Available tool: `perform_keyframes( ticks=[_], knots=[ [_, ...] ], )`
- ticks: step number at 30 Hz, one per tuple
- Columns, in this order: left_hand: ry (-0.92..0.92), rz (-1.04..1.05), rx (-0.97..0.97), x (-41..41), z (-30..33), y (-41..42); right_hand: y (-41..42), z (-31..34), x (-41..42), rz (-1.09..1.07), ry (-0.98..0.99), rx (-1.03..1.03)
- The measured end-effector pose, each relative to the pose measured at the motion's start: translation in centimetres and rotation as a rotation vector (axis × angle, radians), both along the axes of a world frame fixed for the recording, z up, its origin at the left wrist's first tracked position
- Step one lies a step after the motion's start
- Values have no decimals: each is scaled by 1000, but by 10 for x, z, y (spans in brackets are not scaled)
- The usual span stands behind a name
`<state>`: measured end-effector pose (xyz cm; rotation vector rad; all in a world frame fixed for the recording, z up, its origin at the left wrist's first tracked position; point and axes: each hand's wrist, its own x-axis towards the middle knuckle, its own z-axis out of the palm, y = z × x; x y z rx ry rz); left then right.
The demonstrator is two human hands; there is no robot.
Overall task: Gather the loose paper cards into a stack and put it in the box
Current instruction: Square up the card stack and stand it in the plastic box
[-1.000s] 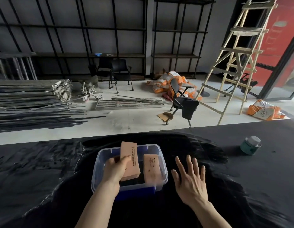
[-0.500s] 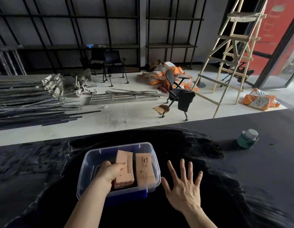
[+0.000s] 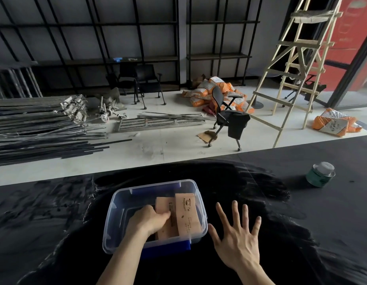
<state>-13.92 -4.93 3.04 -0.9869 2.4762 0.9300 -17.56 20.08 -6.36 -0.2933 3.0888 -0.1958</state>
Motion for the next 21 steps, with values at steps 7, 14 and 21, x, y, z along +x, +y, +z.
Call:
perform_keyframes(
  ticks=[7, 14, 21],
  knots=[
    [50, -45, -67, 3, -1, 4, 0, 0, 1, -2, 5, -8],
    [57, -57, -57, 1, -7, 2, 0, 1, 0, -4, 10, -2],
    [62, -83, -26, 4, -8, -5, -1, 0, -1, 1, -4, 8]
  ],
)
